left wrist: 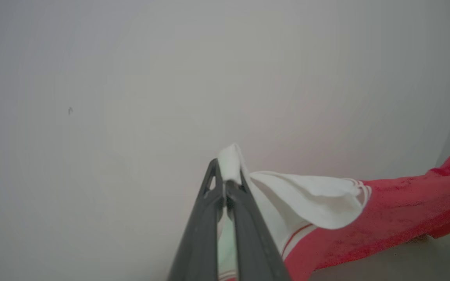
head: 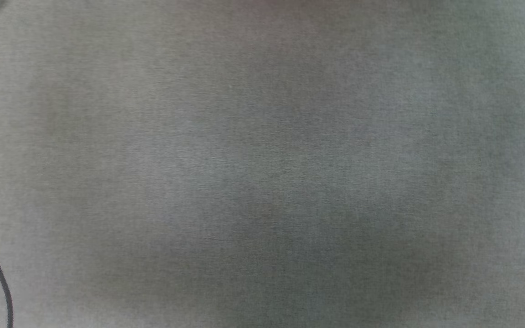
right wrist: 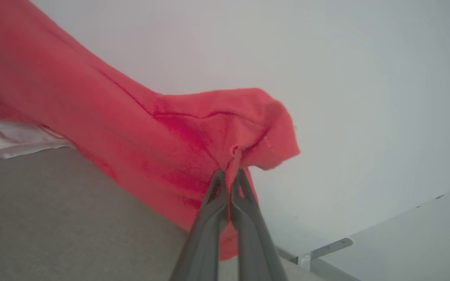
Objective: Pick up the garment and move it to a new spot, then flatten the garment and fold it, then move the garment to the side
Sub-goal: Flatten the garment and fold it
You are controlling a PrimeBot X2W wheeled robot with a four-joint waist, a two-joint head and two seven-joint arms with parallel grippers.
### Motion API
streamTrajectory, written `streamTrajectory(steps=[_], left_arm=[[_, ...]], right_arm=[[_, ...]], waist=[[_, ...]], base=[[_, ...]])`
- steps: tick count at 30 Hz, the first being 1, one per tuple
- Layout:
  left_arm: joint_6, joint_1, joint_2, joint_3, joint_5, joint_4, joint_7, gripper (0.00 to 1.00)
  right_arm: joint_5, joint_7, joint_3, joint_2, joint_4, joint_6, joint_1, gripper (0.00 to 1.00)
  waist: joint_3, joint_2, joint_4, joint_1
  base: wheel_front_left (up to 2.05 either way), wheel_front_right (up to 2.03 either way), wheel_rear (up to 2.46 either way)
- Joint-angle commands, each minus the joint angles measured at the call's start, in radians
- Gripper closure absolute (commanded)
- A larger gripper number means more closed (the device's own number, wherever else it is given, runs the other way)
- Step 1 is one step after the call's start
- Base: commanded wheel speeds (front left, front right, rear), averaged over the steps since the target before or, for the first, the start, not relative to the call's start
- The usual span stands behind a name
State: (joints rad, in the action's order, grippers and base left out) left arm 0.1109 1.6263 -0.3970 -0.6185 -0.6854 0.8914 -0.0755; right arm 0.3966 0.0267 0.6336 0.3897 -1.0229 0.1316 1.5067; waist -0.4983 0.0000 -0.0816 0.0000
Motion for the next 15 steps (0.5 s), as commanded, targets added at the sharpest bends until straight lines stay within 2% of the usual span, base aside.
streamTrajectory(steps=[1, 6, 7, 11, 15], left_arm=[[0.007, -0.052, 0.001, -0.007, -0.027, 0.004, 0.033, 1.00], [0.015, -0.219, -0.004, -0.035, -0.110, -0.033, 0.178, 1.00], [0.015, -0.219, -0.004, -0.035, -0.110, -0.033, 0.178, 1.00], [0.015, -0.366, -0.026, -0.046, -0.175, -0.112, 0.300, 1.00], [-0.037, -0.527, -0.071, -0.046, -0.235, -0.254, 0.398, 1.00]], right_arm=[[0.037, 0.018, 0.024, 0.009, 0.013, -0.002, -0.046, 1.00], [0.164, 0.085, 0.107, 0.062, 0.096, -0.002, -0.179, 1.00], [0.164, 0.085, 0.107, 0.062, 0.096, -0.002, -0.179, 1.00], [0.258, 0.142, 0.164, 0.127, 0.200, -0.002, -0.286, 1.00], [0.335, 0.188, 0.198, 0.198, 0.319, -0.002, -0.393, 1.00]], waist=[[0.017, 0.0000, -0.015, 0.0000], [0.054, 0.0000, -0.036, 0.0000], [0.054, 0.0000, -0.036, 0.0000], [0.090, 0.0000, -0.045, 0.0000], [0.124, 0.0000, -0.047, 0.0000]], base=[[0.00, 0.00, 0.00], [0.00, 0.00, 0.00], [0.00, 0.00, 0.00], [0.00, 0.00, 0.00], [0.00, 0.00, 0.00]])
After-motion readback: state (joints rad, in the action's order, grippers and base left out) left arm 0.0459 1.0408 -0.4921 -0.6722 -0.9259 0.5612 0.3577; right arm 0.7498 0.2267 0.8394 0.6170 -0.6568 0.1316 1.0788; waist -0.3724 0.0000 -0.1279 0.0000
